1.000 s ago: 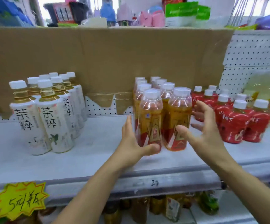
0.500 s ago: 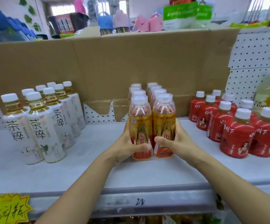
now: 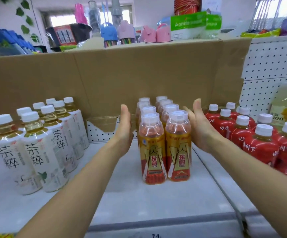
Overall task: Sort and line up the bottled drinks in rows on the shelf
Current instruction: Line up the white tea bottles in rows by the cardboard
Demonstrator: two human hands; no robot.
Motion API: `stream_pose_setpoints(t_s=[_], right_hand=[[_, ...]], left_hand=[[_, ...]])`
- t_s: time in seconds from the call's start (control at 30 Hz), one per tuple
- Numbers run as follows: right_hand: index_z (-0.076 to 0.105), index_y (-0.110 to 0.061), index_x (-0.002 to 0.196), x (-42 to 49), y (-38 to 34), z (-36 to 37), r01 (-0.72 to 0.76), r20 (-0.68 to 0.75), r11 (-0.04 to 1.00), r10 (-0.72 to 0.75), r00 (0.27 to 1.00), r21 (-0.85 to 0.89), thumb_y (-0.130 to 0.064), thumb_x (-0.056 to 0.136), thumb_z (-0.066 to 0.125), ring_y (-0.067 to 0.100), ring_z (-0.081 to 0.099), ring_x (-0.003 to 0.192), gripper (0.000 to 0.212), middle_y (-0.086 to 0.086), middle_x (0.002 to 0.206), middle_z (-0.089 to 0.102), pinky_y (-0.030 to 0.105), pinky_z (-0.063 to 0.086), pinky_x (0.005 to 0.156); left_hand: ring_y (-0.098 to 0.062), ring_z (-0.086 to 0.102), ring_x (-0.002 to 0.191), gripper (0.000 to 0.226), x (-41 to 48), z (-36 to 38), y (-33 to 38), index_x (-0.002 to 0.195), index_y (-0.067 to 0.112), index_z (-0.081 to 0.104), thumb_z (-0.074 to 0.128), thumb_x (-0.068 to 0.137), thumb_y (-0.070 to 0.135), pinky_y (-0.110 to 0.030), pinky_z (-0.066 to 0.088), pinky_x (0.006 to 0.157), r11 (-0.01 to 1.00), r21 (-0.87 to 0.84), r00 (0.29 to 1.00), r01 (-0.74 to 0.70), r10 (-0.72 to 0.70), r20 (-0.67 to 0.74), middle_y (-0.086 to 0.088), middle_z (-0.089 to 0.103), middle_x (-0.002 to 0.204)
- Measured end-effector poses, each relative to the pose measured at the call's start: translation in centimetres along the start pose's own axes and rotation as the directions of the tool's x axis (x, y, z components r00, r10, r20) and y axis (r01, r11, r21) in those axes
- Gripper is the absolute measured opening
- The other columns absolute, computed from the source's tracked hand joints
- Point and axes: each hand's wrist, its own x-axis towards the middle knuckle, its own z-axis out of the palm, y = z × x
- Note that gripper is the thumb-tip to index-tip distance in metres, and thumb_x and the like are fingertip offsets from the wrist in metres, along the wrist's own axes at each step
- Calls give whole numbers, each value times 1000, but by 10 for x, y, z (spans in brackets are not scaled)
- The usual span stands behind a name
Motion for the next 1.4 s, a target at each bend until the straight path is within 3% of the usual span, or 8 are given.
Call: stream_pose_setpoints(t_s=[0.17,0.5,0.67,0.77,0.9,1.1,1.23,1.4], right_hand=[[47,-9,143,18,-36,18,-241,44,970,240,970,18,-83,84,17,33,49,134,99,14,143,50,42,45,107],[65,-20,120,6,-20,15,-216,47,976,216,975,0,-81,86,12,23,69,105,87,7,111,74,37,53,87],[56,-35,135,-46,36,-13,-183,171,983,185,968,-26,-84,82,16,21,56,126,83,-5,133,63,44,43,104],[45,-46,137,-73,51,-20,-115,263,989,135,955,-88,-64,90,48,12,58,125,51,-17,133,62,33,48,102],[42,-38,139,-81,55,-6,-24,145,914,90,985,-405,-11,88,70,-5,61,111,64,-20,121,64,18,49,90],[36,-30,143,-88,53,8,-22,35,890,43,998,-454,-3,88,68,1,57,114,69,-18,123,59,27,49,97],[22,-37,150,-105,53,4,99,40,821,-93,995,-563,-14,90,69,0,45,126,79,-22,140,43,37,36,115],[32,-36,147,-144,45,-50,349,32,603,-472,881,-718,-15,91,68,-1,48,125,69,-12,146,42,28,49,100]], left_hand=[[-30,59,123,84,22,8,24,108,30,66,7,84,86,-54,39,111,986,85,988,145,-149,44,-8,67,129],[-26,59,124,103,21,3,4,134,33,60,17,67,98,-50,41,111,990,67,987,126,-131,92,-3,65,133],[-12,50,135,107,-44,-8,-45,140,47,47,39,50,103,-39,44,110,990,122,958,71,-102,269,14,58,140],[5,54,123,95,-71,-14,-55,144,51,29,73,63,74,-14,47,94,951,307,921,-47,-77,382,34,57,128],[14,57,110,93,-73,-5,-62,151,41,19,79,84,18,-18,48,100,888,449,958,-102,-33,284,27,58,127],[11,57,112,91,-79,3,-59,152,37,21,77,84,14,-33,44,110,868,487,977,-99,-7,211,22,57,133],[0,24,143,114,-104,21,-50,156,35,-4,80,80,27,-32,19,116,742,648,972,-173,235,-9,16,19,160],[-10,21,146,100,-129,72,-35,155,20,13,80,81,23,-29,25,118,434,754,715,-493,696,67,7,21,156]])
